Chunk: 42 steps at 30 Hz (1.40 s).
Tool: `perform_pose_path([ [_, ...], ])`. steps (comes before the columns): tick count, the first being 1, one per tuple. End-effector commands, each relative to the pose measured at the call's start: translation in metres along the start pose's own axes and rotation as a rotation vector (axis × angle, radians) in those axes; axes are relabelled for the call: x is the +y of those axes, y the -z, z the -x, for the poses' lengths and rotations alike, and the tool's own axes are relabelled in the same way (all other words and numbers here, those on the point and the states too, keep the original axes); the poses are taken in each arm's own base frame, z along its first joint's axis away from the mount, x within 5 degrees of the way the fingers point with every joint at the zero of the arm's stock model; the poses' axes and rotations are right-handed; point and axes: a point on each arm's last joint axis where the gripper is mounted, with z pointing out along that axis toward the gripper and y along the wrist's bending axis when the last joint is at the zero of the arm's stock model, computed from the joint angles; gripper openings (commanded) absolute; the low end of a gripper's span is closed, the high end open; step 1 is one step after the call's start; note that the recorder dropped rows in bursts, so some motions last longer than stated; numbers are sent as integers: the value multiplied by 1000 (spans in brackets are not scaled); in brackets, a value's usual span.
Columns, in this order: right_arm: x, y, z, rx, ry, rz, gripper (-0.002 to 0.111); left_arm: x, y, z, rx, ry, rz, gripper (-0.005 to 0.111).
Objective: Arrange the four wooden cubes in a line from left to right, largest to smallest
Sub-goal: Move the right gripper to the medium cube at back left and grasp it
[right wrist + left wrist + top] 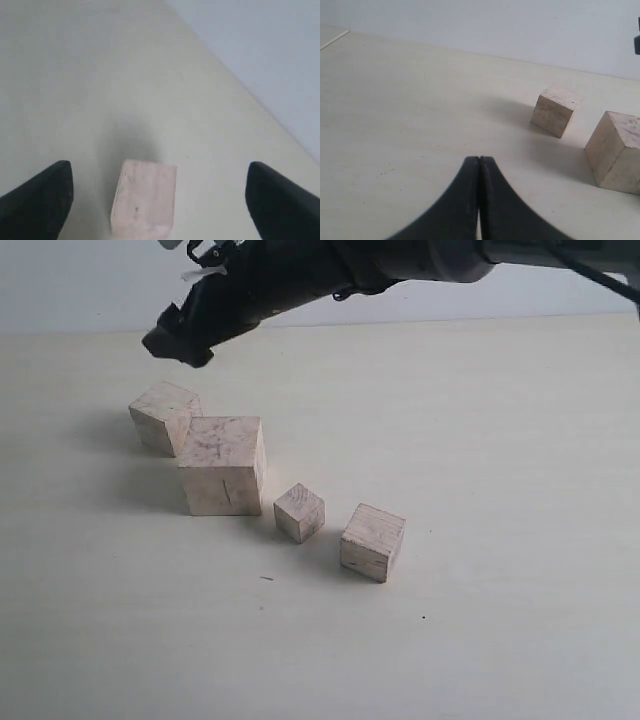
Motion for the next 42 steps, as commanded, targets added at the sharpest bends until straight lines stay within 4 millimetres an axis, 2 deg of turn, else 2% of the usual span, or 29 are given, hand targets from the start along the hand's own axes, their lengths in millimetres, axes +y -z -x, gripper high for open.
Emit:
perform_pose_path([
  [1, 8, -35, 15, -59, -126, -32, 86, 0, 0, 0, -12, -1, -6, 0],
  [4, 17, -62, 11, 68, -163, -23, 86, 0, 0, 0, -12, -1, -6, 0],
  [6, 16, -69, 7, 125, -162, -46, 86, 0, 0, 0, -12, -1, -6, 0],
  [14, 10, -82, -2, 144, -180, -82, 86, 0, 0, 0, -12, -1, -6, 0],
  [28, 10, -112, -48, 226, -173, -84, 86, 0, 0, 0, -12, -1, -6, 0],
  [33, 10, -114, -52, 234, -170, -85, 86, 0, 0, 0, -12, -1, -6, 0],
  [35, 10, -114, -52, 234, -170, -85, 82, 0, 0, 0, -12, -1, -6, 0],
  [37, 10, -114, -52, 236, -170, -84, 74, 0, 0, 0, -12, -1, -6, 0],
  [40, 10, -114, -53, 246, -172, -77, 53, 0, 0, 0, -12, -1, -6, 0],
  [42, 11, -113, -54, 260, -173, -68, 35, 0, 0, 0, -12, -1, -6, 0],
])
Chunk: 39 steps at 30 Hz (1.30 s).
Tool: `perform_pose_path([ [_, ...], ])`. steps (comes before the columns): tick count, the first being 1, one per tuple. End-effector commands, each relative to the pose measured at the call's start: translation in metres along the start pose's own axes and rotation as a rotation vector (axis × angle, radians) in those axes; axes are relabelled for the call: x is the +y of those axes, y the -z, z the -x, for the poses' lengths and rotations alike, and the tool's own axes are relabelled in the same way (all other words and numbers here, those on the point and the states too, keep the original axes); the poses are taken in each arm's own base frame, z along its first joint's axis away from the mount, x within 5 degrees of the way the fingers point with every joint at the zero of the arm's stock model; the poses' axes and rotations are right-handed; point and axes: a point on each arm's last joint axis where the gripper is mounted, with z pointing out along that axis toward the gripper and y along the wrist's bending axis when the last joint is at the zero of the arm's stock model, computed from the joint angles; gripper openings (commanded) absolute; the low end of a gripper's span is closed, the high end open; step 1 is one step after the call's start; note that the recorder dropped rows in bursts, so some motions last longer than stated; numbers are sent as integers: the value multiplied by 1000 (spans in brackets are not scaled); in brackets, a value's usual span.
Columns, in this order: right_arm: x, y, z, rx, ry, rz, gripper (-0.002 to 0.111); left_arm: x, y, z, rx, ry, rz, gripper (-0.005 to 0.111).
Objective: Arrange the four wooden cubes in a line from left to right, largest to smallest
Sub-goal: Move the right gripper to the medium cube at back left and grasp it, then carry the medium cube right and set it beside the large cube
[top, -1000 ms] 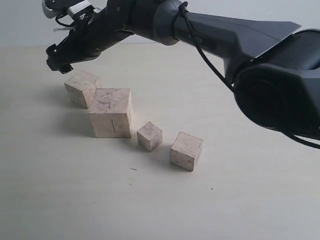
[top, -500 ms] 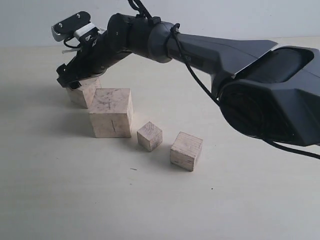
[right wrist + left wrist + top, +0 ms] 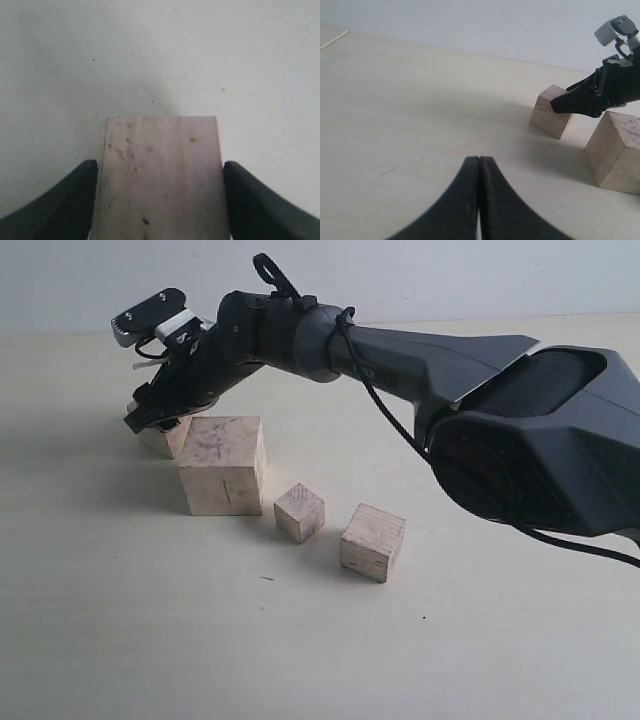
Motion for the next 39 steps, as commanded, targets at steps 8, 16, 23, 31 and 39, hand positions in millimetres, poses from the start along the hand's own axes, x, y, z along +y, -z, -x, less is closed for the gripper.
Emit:
perform_pose_path([
  [8, 3, 22, 21, -24, 59, 7, 0, 0, 0, 0, -12, -1, -6, 0],
  [16, 3, 144, 83, -18, 124, 70, 0, 0, 0, 0, -12, -1, -6, 0],
  [23, -37, 194, 76, 119, 131, -34, 0, 0, 0, 0, -12, -1, -6, 0],
  [31, -69, 231, 67, 182, 271, -16, 0, 0, 0, 0, -12, -1, -6, 0],
  [39, -76, 224, 37, 198, 350, 142, 0, 0, 0, 0, -12, -1, -6, 0],
])
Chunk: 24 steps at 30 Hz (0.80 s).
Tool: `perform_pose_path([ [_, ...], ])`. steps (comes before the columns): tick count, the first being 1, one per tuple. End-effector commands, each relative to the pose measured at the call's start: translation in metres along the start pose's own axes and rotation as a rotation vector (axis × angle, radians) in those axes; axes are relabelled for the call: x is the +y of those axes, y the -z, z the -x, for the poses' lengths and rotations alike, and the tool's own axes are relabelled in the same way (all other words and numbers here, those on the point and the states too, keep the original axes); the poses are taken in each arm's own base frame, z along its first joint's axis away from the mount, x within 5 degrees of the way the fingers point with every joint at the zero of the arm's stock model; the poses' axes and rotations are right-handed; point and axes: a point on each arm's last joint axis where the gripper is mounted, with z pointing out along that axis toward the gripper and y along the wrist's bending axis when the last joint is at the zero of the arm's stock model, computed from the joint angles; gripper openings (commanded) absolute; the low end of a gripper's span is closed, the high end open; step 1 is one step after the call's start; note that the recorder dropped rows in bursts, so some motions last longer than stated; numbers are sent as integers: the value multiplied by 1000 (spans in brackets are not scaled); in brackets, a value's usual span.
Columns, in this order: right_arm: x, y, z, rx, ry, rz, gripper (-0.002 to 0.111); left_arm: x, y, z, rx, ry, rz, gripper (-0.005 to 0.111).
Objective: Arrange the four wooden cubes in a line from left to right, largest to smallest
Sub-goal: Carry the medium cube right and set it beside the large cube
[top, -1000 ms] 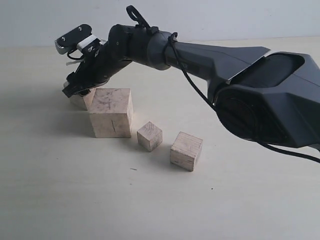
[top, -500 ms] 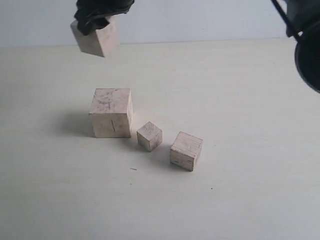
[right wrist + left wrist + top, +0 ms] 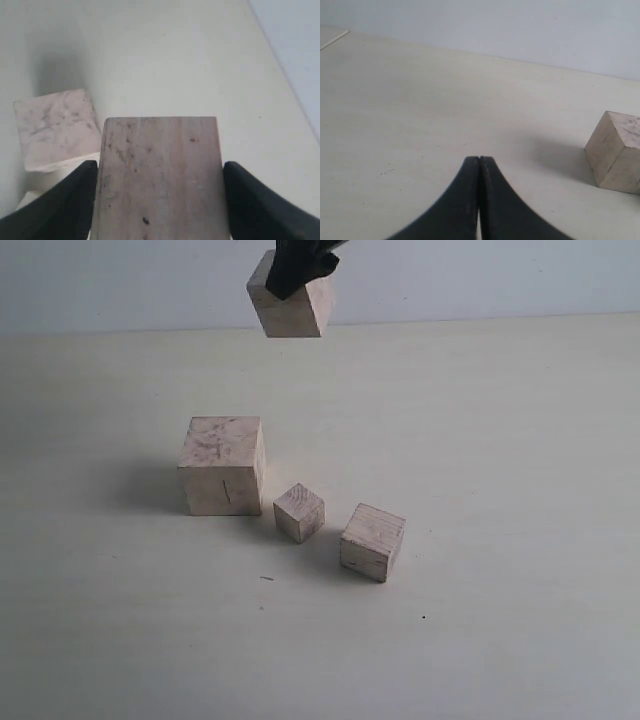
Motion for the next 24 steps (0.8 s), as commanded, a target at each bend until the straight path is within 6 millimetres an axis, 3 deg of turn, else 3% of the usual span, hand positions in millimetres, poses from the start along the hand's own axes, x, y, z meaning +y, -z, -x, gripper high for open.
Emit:
perform_pose_path([
  [1, 5, -7, -17, 22, 22, 73, 0, 0, 0, 0, -12, -1, -6, 0],
  [12, 22, -28, -41, -36, -19, 115, 0, 0, 0, 0, -12, -1, -6, 0],
  [19, 27, -52, -79, 33, 60, 103, 0, 0, 0, 0, -12, -1, -6, 0],
  [24, 30, -66, -90, 2, 75, 81, 0, 0, 0, 0, -12, -1, -6, 0],
])
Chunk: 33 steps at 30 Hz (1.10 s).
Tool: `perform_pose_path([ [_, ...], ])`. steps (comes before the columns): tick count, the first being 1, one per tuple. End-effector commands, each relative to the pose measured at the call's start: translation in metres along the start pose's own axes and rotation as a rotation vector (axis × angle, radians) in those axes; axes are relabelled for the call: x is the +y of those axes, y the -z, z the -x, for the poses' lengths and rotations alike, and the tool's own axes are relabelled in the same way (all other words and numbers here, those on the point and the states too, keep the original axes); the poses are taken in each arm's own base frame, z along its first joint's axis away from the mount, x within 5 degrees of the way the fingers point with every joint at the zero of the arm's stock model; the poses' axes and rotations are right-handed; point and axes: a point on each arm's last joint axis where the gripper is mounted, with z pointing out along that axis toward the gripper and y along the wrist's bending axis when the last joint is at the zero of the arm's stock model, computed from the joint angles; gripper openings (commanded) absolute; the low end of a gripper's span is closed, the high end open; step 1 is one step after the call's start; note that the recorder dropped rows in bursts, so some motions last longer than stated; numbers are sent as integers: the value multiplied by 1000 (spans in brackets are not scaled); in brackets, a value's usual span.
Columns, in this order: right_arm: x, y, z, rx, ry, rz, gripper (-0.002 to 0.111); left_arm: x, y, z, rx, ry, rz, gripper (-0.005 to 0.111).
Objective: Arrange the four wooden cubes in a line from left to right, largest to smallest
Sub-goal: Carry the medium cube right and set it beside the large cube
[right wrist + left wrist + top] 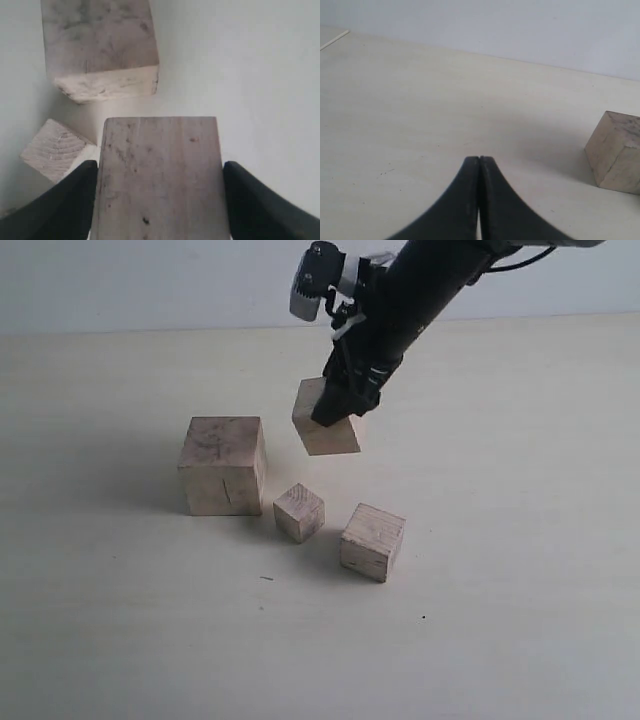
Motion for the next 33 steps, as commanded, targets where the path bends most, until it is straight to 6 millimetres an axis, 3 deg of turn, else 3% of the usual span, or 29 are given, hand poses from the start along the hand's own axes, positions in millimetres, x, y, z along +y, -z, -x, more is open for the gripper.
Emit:
perform_pose_path([
  [1, 0, -5, -2, -65, 36, -34, 0, 0, 0, 0, -12, -1, -6, 0],
  [6, -1, -16, 1, -138, 61, -15, 0, 0, 0, 0, -12, -1, -6, 0],
  [14, -1, -49, -16, -102, 63, 72, 0, 0, 0, 0, -12, -1, -6, 0],
  [19, 8, -56, -19, -120, 207, 178, 0, 0, 0, 0, -12, -1, -6, 0],
  [27, 8, -57, -17, -158, 188, 171, 0, 0, 0, 0, -12, -1, -6, 0],
  [33, 7, -75, -26, -146, 154, 201, 0, 0, 0, 0, -12, -1, -6, 0],
])
